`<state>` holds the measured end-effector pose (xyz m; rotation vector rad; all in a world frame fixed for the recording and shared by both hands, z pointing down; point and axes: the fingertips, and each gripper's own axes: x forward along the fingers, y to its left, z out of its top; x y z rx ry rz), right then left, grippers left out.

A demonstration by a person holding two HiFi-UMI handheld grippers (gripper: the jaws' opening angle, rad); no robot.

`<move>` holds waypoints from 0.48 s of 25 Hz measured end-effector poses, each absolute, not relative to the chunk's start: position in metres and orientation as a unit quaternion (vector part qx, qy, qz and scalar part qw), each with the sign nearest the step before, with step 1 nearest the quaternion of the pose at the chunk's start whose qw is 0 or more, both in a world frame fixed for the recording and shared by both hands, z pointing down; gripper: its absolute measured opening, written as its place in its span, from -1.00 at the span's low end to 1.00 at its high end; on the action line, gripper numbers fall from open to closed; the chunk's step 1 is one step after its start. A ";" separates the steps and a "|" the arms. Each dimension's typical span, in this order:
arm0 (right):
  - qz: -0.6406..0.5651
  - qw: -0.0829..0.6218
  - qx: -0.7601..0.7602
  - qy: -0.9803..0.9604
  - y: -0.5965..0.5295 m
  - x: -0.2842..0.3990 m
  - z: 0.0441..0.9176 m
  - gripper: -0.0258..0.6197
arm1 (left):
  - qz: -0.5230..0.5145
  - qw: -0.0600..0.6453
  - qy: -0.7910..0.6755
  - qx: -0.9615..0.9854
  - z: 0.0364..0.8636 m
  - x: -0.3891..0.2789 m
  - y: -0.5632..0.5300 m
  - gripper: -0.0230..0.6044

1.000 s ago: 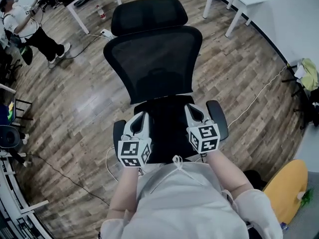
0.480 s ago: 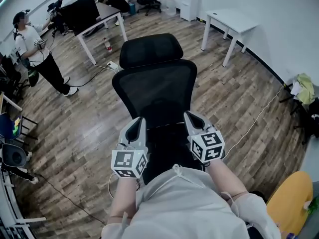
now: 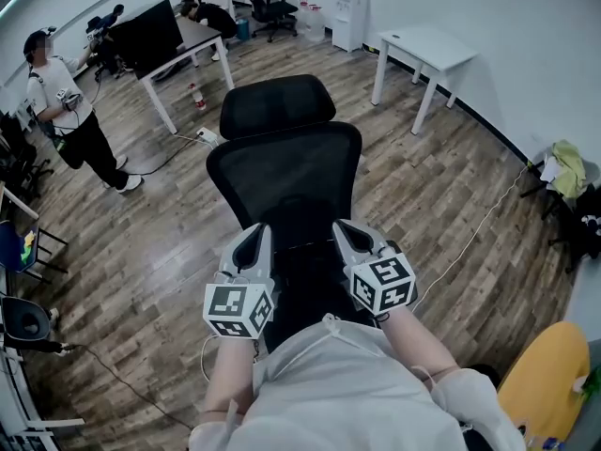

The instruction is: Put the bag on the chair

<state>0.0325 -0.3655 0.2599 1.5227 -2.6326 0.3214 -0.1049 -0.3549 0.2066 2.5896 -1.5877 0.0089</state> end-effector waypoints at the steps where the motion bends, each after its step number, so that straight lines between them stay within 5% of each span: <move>1: 0.111 0.041 0.498 -0.859 -0.365 0.033 0.262 -0.92 | 0.006 0.054 -0.522 0.851 0.208 -0.105 -0.356 -0.91; 12: 0.102 0.055 0.501 -0.857 -0.354 0.029 0.266 -0.92 | 0.031 0.064 -0.512 0.856 0.220 -0.101 -0.349 -0.91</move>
